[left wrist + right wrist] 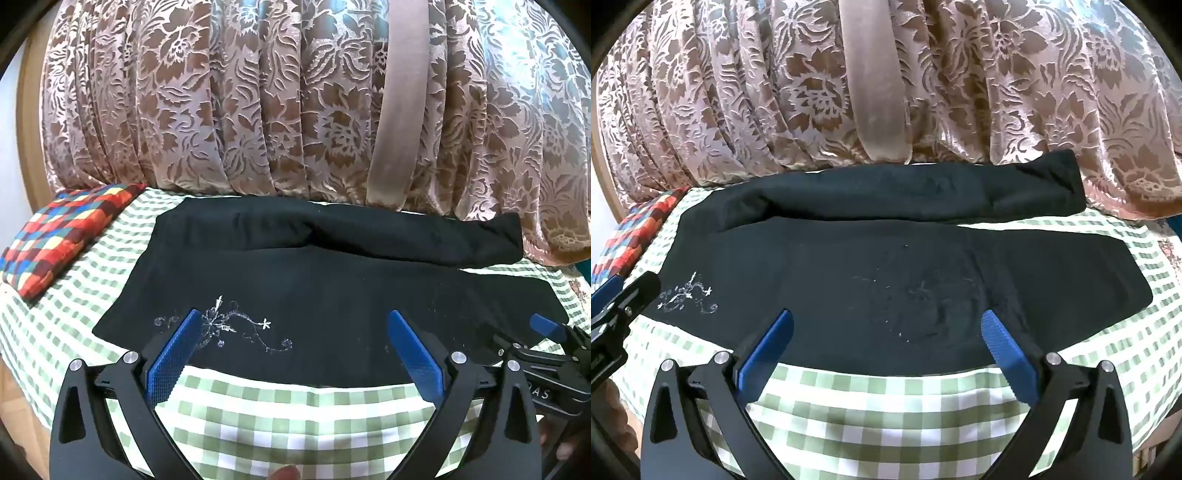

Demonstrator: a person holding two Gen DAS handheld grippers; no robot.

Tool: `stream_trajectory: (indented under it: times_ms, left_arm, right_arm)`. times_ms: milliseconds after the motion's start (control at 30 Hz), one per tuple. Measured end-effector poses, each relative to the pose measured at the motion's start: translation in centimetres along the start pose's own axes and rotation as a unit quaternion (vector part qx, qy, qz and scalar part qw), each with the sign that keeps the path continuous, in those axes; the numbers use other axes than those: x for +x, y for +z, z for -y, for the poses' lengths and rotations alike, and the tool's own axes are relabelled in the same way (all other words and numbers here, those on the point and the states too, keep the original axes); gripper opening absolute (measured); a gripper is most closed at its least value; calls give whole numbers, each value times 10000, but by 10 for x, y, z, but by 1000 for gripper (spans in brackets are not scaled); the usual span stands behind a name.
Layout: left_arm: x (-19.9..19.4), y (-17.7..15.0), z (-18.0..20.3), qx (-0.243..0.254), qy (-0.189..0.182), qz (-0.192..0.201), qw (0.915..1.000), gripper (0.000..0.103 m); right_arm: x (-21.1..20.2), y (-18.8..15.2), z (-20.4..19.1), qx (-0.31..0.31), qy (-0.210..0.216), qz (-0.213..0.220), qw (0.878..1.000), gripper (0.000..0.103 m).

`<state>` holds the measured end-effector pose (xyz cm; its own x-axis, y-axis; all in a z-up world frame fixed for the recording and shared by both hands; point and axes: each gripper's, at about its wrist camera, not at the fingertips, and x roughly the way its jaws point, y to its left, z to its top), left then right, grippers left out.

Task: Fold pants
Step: 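Move the left gripper toward the embroidered black pants hem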

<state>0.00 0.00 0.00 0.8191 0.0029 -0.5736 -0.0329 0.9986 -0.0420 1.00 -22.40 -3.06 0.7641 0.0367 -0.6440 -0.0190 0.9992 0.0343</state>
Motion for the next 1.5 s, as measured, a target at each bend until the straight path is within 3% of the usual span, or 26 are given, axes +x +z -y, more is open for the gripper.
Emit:
stream_trajectory:
  times_ms: [400,667,933,1233,1500]
  left_arm:
    - [0,3,-8,-96,11,24,10000,99]
    - [3,-3,-9,-116,-185,-55,9997,99]
    - [11,-9,-12,-138,-242,-215,9994,99]
    - [20,-18,-28,-267,-27,-766,9967,99]
    - [28,-25,-44,-545,-78,-833,9950,99]
  right_arm:
    - [1,-2,0,85,85,-95,9999,101]
    - [4,-2,-1,-29,-2,-162,9999,101]
    - [1,-2,-6,-260,-317,-49,9991,101]
    - [-9,-2,-11,-551,-447,224,9972,101]
    - [-1,-5,-7,-522,-471,120,9975,101]
